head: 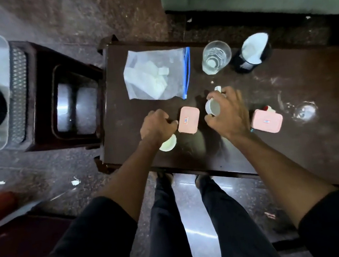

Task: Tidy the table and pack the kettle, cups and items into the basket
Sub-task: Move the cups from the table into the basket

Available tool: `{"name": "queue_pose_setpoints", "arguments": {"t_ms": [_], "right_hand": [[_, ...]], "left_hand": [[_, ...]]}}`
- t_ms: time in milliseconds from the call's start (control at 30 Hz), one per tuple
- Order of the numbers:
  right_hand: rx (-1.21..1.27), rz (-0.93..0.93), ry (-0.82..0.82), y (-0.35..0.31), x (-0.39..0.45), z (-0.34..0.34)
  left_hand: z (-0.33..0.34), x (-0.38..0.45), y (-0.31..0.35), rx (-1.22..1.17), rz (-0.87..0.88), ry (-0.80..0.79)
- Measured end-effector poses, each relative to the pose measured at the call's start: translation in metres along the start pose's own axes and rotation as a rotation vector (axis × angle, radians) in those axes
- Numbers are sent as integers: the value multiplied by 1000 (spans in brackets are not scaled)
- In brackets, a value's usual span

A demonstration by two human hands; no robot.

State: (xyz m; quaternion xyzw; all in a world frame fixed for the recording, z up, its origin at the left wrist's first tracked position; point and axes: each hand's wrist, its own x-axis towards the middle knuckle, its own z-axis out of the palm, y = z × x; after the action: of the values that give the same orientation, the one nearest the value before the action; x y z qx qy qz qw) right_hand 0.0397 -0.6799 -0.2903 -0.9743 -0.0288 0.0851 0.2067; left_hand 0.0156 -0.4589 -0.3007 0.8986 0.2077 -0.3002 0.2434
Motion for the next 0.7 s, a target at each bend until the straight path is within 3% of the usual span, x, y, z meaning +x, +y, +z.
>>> {"name": "queue_pose_setpoints", "arguments": {"t_ms": [200, 400, 500, 600, 700], "right_hand": [[18, -170, -110, -34, -11, 10], [-39, -360, -176, -84, 3, 21], [-129, -462, -304, -111, 18, 30], [-266, -555, -416, -132, 35, 42], [-388, -654, -484, -142, 51, 52]], "left_hand": [[8, -7, -9, -77, -133, 69], [-4, -10, -38, -350, -290, 169], [-6, -14, -56, -317, -216, 154], [-11, -14, -72, -55, -47, 144], [-20, -8, -84, 13, 30, 173]]}}
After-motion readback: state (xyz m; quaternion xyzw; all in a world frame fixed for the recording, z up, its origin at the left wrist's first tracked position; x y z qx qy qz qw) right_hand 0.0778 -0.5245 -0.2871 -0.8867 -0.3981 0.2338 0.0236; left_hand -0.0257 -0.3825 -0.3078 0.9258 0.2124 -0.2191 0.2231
